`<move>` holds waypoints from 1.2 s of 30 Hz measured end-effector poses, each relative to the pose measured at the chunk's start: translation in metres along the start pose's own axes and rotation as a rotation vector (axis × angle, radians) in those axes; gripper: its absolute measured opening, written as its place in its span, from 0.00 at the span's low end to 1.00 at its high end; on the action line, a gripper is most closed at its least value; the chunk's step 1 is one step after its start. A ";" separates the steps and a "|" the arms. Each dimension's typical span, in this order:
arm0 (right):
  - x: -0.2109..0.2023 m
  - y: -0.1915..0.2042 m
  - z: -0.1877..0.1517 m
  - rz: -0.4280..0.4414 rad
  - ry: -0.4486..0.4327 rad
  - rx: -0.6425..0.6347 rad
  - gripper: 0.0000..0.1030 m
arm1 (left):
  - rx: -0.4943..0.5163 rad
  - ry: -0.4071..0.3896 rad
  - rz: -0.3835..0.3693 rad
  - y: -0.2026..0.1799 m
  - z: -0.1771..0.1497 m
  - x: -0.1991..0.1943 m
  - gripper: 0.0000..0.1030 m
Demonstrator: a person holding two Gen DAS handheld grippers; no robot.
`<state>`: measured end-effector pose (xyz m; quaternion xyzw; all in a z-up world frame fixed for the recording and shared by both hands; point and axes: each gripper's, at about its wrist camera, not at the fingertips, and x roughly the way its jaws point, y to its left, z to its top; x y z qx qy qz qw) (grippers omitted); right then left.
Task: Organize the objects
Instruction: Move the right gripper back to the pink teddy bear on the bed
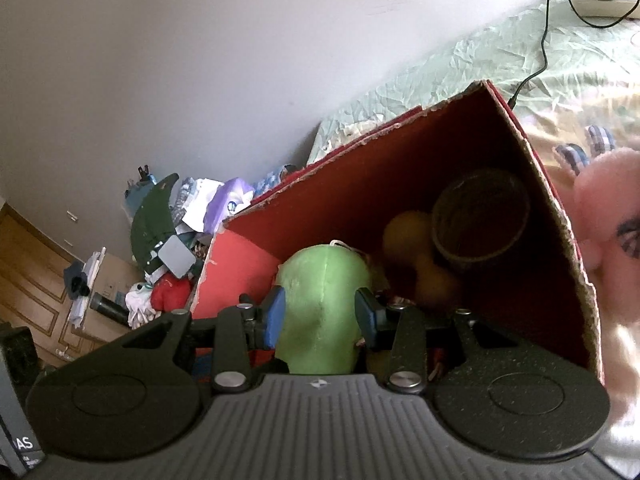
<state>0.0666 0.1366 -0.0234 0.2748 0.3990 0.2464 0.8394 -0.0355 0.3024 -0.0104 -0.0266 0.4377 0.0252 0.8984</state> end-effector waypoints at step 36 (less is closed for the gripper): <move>-0.127 -0.061 0.011 -0.073 -0.232 -0.064 0.41 | 0.154 -0.048 -0.231 -0.118 0.027 -0.011 0.72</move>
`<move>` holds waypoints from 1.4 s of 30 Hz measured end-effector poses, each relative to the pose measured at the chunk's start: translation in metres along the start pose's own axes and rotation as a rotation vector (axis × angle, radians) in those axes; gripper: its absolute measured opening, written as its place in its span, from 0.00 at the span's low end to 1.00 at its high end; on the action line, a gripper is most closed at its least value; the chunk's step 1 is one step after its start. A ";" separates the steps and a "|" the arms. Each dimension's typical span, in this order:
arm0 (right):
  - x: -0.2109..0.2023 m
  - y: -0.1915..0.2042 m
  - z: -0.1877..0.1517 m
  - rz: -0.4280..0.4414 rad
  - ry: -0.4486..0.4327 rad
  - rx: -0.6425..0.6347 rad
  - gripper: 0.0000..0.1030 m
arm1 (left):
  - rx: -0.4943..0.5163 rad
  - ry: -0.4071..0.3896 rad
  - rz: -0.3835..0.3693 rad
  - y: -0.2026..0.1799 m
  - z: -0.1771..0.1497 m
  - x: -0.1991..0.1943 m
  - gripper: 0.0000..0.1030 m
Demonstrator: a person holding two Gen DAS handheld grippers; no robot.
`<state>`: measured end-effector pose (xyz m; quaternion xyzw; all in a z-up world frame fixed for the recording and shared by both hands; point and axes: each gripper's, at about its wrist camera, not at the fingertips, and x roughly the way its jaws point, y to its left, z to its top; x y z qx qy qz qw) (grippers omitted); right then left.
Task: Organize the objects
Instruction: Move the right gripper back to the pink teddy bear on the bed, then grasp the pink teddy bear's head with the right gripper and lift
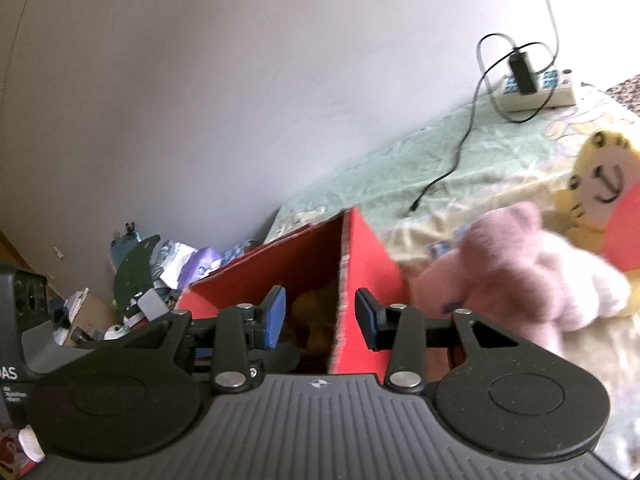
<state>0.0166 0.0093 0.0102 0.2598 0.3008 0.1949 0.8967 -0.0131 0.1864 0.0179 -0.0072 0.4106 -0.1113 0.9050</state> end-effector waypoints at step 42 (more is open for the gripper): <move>0.024 -0.110 0.037 0.015 0.250 -0.191 0.41 | 0.039 0.165 -0.060 -0.136 -0.005 0.115 0.71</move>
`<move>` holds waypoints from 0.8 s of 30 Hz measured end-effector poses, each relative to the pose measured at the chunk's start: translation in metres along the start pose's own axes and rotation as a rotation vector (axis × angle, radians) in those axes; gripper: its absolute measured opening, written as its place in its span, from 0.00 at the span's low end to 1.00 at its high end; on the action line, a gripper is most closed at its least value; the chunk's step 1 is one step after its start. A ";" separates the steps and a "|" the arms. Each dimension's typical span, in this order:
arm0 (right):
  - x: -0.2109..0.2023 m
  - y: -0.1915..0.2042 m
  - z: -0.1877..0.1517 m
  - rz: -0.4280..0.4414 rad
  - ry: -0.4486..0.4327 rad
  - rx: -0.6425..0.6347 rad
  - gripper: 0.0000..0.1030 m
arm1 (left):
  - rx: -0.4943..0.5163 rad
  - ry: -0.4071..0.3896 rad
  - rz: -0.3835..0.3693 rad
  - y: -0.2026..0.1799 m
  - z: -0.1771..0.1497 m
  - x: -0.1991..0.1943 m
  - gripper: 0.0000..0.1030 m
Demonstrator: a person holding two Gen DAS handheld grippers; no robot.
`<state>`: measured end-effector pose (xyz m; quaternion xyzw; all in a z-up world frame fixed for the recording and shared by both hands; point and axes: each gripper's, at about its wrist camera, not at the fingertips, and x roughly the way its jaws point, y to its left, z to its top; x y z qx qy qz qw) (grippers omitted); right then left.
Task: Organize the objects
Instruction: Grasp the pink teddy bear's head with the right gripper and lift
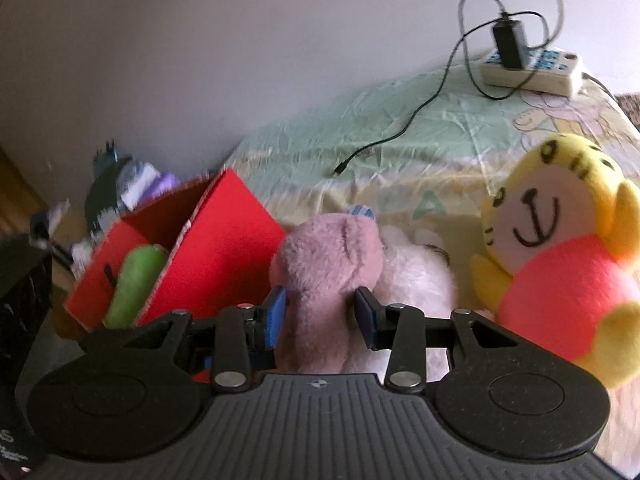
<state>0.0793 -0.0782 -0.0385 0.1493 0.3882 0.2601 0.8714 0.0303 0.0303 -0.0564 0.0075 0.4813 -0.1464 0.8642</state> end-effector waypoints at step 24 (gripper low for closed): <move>-0.021 0.000 -0.005 0.032 -0.042 0.026 0.26 | 0.059 -0.010 -0.017 -0.011 0.001 -0.002 0.61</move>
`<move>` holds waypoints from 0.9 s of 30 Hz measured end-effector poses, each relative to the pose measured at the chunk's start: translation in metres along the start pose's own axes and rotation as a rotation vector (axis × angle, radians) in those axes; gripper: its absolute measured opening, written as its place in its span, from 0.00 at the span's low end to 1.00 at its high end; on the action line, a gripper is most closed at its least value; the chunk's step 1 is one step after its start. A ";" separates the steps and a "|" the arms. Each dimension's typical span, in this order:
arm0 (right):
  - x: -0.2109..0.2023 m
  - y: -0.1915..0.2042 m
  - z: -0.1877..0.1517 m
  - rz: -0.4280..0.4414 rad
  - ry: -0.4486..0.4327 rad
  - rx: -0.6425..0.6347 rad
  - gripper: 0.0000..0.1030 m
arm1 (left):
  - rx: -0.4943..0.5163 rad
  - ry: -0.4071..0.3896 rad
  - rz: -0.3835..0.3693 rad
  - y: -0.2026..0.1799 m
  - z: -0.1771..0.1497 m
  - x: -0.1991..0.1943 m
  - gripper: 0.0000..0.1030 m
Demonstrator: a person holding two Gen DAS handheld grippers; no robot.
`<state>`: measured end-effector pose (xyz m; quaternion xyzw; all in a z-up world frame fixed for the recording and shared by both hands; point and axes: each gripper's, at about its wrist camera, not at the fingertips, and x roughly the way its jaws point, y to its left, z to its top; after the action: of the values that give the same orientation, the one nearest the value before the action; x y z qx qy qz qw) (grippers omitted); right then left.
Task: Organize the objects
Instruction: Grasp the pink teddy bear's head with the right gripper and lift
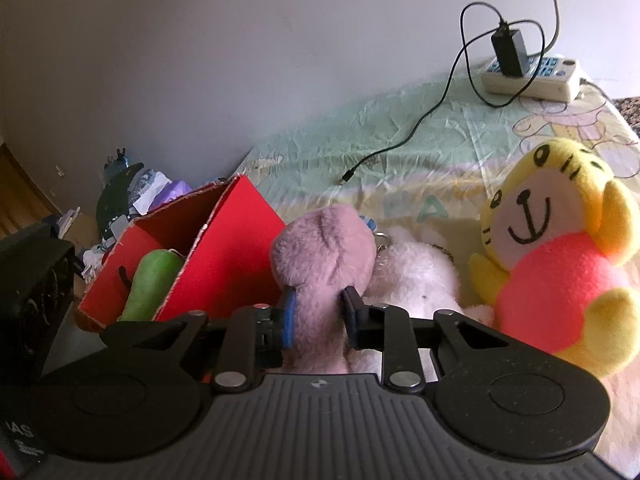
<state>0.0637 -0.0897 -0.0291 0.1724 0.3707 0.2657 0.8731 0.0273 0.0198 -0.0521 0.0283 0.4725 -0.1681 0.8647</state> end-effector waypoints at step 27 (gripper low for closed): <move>-0.050 0.098 0.011 0.071 -0.257 -0.150 0.26 | -0.030 -0.330 -0.062 0.029 -0.017 -0.134 0.58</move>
<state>0.0094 -0.0425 0.0549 0.1523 0.2287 0.2991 0.9138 -0.0440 0.0860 0.0464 -0.0274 0.3272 -0.1898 0.9253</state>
